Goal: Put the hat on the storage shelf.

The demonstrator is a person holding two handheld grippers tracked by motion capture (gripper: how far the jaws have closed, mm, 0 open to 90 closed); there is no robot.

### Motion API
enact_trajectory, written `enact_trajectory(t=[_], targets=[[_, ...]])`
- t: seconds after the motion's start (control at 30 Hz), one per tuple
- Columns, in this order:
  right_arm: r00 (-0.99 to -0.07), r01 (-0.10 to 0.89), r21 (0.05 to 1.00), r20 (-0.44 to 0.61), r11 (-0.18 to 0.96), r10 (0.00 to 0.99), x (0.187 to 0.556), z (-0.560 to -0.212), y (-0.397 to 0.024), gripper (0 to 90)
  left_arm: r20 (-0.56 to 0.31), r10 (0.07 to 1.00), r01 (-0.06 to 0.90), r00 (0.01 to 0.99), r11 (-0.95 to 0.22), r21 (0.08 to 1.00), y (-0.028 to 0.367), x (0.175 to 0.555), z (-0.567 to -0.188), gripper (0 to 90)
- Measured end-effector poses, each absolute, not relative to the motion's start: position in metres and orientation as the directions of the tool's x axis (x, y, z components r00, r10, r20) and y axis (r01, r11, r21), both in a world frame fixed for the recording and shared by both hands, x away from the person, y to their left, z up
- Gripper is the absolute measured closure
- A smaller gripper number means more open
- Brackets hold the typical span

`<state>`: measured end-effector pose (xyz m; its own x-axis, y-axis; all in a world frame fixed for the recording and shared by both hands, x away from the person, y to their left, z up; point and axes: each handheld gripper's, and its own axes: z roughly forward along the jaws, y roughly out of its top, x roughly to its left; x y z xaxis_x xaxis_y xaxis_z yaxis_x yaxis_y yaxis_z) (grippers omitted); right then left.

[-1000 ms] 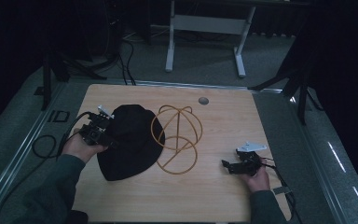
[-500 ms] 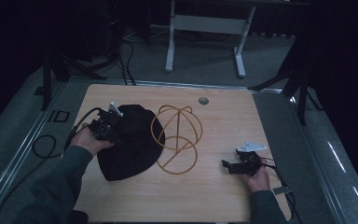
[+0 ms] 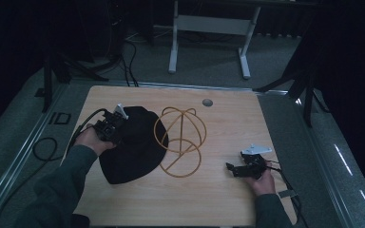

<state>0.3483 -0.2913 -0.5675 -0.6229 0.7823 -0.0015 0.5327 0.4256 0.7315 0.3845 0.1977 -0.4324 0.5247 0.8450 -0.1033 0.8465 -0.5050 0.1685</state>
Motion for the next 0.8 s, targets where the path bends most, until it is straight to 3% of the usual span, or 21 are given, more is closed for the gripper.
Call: enact_trajectory(t=[0.3,0.8], targets=[[-0.623,0.533,0.731,-0.001,0.425,0.782,0.348,-0.568,-0.291,14.4,-0.091,0.828,0.830,0.554,-0.540,0.138,0.193,0.388,-0.432,84.8],[-0.623,0.533,0.732,-0.001,0.425,0.783,0.348,-0.568,-0.291,14.4,-0.131,0.828,0.835,0.545,-0.522,0.175,0.203,0.387,-0.430,85.0]])
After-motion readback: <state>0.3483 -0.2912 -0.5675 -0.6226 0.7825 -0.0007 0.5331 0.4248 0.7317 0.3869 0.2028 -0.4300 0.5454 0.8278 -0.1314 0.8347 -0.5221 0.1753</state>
